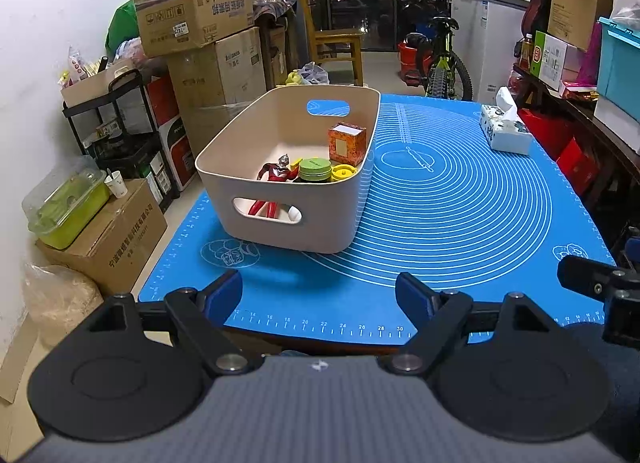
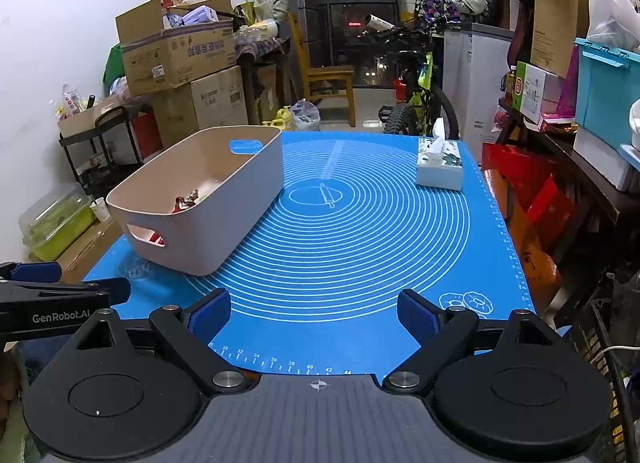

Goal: Organize rigid objects

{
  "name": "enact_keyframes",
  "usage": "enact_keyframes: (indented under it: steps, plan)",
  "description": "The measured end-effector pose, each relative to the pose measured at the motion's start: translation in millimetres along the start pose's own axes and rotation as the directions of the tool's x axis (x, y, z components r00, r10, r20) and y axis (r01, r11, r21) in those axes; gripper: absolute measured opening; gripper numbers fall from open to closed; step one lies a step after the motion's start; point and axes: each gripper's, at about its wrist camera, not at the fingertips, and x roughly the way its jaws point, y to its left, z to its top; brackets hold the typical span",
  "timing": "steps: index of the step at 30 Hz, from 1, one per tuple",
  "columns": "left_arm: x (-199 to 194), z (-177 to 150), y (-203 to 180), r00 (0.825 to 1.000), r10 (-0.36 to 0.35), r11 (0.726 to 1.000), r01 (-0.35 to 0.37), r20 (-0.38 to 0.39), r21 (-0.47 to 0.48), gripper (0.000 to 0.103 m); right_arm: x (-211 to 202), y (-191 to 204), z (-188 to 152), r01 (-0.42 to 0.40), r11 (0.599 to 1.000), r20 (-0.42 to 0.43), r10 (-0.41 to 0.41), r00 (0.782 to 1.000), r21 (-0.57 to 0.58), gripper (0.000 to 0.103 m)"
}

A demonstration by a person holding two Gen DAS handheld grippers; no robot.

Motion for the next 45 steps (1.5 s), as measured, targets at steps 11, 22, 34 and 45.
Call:
enact_keyframes:
  steps: [11, 22, 34, 45]
  plan:
    - [-2.0, 1.1, 1.3, 1.000, 0.003, 1.000, -0.003, 0.002, 0.001, 0.084, 0.1, 1.3, -1.0, 0.008, 1.000, 0.009, -0.008, 1.000, -0.005, 0.091]
    - [-2.5, 1.6, 1.2, 1.000, 0.005, 1.000, -0.005, 0.004, 0.001, 0.084, 0.3, -0.1, -1.4, 0.009, 1.000, 0.007, -0.009, 1.000, -0.005, 0.091]
    - [-3.2, 1.5, 1.8, 1.000, 0.006, 1.000, -0.006, 0.007, 0.002, 0.084, 0.3, -0.5, -1.3, 0.009, 1.000, 0.007, -0.009, 1.000, -0.006, 0.091]
    - [-3.2, 1.4, 1.8, 1.000, 0.006, 1.000, -0.006, 0.008, 0.002, 0.084, 0.4, -0.2, -1.4, 0.009, 1.000, 0.007, -0.009, 1.000, -0.007, 0.092]
